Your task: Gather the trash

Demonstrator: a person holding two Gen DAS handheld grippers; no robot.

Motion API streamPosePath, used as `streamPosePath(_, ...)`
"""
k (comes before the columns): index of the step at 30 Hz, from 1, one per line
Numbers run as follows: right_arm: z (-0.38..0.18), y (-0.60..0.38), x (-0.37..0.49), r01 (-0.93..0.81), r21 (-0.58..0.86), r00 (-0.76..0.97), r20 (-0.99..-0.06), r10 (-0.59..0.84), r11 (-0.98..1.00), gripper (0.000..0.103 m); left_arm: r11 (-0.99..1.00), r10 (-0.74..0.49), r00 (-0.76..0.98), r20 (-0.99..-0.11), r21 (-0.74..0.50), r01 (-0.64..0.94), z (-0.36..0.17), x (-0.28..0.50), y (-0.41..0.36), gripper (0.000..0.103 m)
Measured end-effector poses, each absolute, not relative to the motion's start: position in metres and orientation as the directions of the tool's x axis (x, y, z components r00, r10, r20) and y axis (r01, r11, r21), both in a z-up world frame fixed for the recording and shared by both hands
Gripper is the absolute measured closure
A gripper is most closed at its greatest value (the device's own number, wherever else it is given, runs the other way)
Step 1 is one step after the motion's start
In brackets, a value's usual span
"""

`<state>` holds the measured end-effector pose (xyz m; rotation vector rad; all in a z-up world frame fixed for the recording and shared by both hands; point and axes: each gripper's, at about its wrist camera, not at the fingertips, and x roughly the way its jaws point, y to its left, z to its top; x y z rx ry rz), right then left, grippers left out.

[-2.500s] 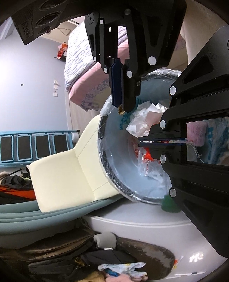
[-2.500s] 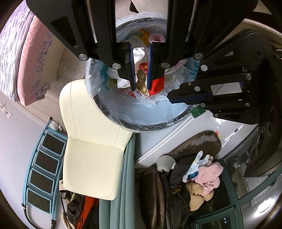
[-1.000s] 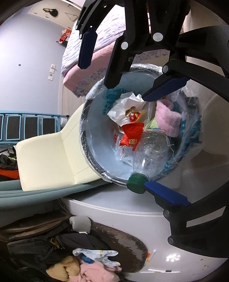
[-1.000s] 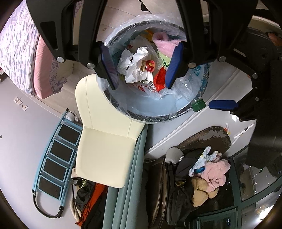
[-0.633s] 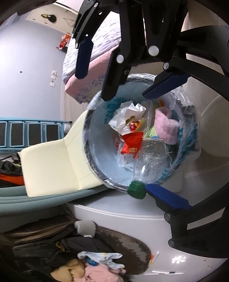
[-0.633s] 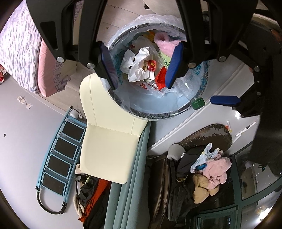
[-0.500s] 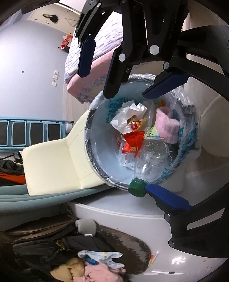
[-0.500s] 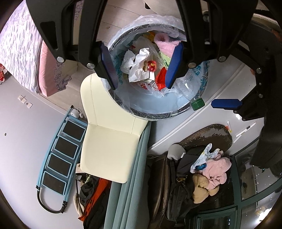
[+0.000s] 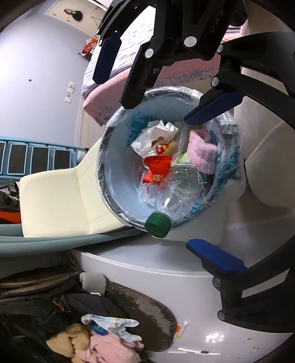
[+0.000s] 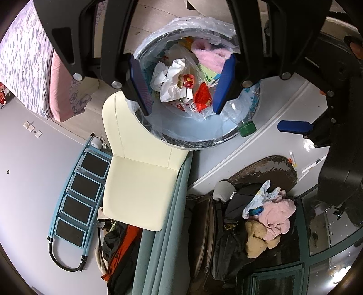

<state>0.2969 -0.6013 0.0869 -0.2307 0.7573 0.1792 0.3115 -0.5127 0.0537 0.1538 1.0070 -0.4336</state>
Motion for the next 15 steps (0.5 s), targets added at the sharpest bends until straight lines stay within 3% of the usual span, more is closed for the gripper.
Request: streamPosePath(15,0.088,-0.589,0.291,-0.247,-0.155,0.713,-0.698,0.07,0.957,0.049,0.916,-0.259,0.439,-0.86,-0.075,0.393,0.049,0.313,-0.499,0.006)
